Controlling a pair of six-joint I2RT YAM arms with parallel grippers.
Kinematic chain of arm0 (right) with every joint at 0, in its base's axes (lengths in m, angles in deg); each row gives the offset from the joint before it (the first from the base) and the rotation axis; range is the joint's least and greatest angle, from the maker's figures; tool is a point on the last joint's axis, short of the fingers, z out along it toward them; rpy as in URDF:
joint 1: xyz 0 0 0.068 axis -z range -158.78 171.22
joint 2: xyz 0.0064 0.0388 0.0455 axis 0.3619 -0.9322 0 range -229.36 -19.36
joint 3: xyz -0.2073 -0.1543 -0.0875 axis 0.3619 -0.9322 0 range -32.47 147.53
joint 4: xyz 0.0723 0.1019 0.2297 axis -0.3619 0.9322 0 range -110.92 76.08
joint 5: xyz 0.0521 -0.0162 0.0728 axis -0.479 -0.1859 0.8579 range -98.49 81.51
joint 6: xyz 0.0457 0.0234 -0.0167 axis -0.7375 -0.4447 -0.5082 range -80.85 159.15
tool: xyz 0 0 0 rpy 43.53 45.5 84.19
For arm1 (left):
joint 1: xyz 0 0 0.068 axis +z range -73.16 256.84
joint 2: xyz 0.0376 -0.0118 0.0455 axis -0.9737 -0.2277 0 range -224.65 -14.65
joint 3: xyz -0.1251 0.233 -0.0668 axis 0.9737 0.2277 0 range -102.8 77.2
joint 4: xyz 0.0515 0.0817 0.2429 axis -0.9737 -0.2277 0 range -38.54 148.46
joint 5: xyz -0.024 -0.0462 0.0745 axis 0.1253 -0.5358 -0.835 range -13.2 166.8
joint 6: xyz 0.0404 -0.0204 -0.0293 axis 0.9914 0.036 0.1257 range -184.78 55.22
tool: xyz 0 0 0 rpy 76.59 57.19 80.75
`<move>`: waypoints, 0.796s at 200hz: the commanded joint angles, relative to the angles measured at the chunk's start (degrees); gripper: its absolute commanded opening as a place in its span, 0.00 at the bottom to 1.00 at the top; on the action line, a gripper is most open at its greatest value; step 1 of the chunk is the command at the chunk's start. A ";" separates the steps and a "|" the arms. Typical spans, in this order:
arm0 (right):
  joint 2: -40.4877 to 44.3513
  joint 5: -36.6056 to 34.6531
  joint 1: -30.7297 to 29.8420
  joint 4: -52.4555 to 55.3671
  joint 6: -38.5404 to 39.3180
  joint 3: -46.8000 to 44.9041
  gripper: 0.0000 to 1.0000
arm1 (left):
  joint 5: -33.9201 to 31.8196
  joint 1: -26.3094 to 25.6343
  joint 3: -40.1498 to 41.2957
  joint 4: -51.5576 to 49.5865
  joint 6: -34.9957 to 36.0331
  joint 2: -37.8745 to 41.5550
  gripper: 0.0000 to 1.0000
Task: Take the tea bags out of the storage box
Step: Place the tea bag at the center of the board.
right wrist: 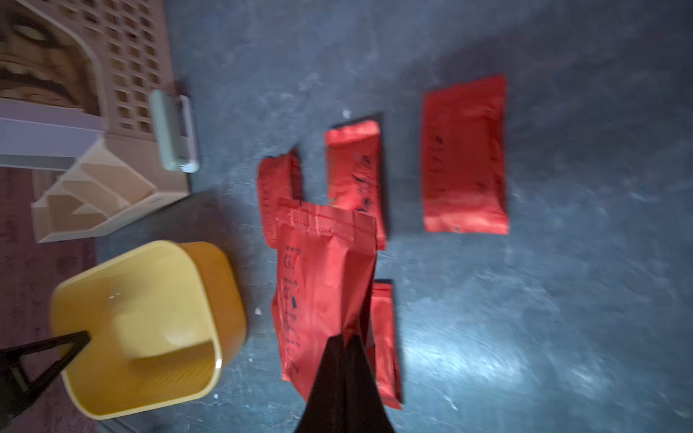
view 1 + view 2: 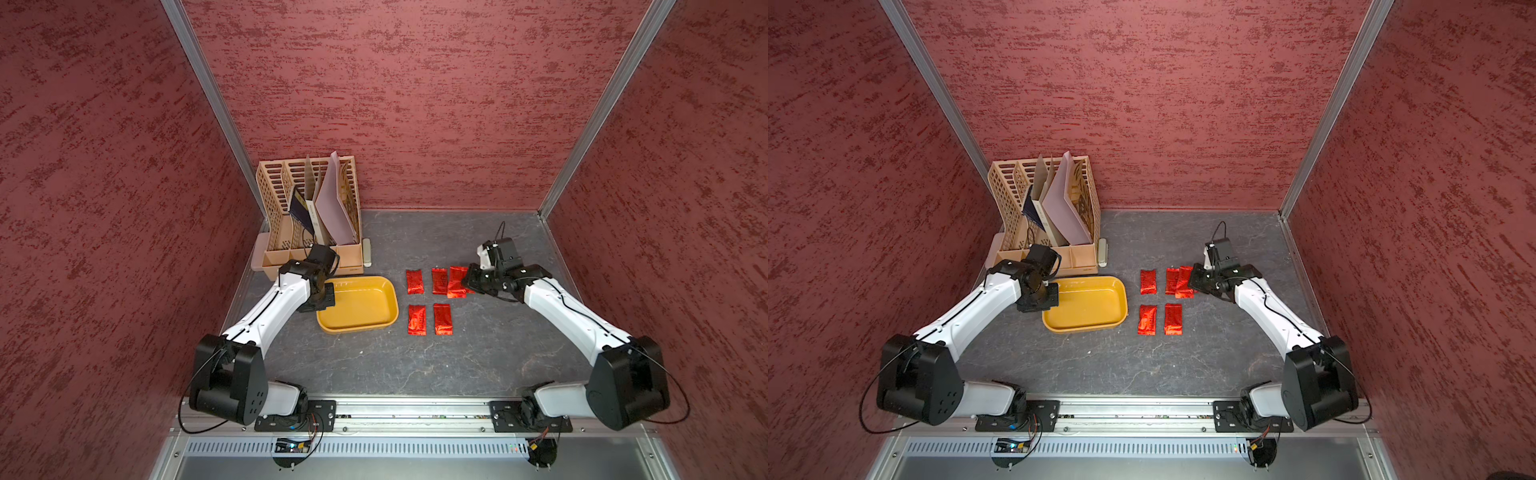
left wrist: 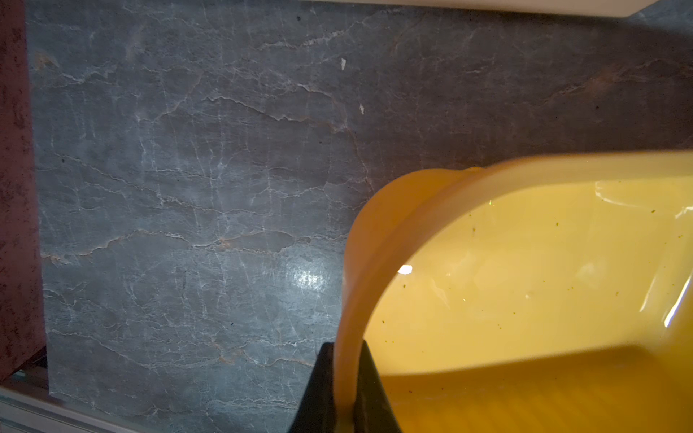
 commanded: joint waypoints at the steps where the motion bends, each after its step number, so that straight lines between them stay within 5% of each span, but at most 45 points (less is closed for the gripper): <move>1: 2.43 2.58 3.58 2.00 2.75 -5.58 0.00 | -0.30 -0.34 0.12 0.60 0.03 0.38 0.00; 159: -4.04 4.62 6.61 -3.84 8.39 -12.78 0.00 | -0.12 -0.34 0.12 0.62 0.15 0.21 0.00</move>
